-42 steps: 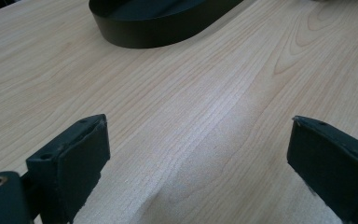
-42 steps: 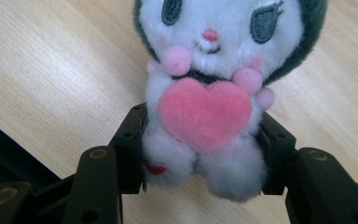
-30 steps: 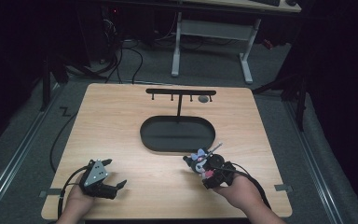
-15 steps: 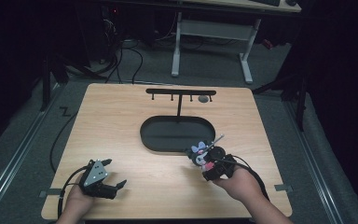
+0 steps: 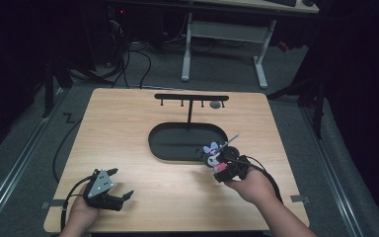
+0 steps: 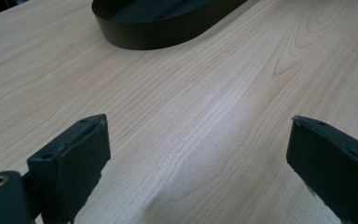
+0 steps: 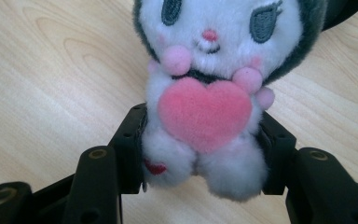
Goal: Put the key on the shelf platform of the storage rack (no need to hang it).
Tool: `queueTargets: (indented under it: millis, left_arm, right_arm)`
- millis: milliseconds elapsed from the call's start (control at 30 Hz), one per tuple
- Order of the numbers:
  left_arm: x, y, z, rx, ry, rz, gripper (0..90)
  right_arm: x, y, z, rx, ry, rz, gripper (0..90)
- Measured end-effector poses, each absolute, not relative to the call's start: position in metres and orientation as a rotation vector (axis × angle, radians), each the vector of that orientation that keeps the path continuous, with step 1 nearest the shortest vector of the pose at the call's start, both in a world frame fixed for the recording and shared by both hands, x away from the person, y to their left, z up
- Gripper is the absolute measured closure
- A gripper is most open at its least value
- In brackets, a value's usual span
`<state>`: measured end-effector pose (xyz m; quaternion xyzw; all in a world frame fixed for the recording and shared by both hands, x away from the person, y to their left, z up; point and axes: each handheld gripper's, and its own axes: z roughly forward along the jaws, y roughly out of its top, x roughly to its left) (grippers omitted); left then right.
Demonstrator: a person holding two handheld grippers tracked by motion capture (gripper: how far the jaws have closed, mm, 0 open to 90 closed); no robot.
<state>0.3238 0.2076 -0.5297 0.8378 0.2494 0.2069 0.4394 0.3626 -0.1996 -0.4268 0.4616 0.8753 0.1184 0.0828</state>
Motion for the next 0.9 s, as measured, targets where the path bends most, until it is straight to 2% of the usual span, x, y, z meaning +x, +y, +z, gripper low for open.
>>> queueTargets:
  millis: [900]
  left_arm:
    - [0.323, 0.210, -0.529, 2.075, 0.627, 0.514, 6.9]
  right_arm:
    - [0.419, -0.183, -0.422, 1.366, 2.574, 0.374, 47.3]
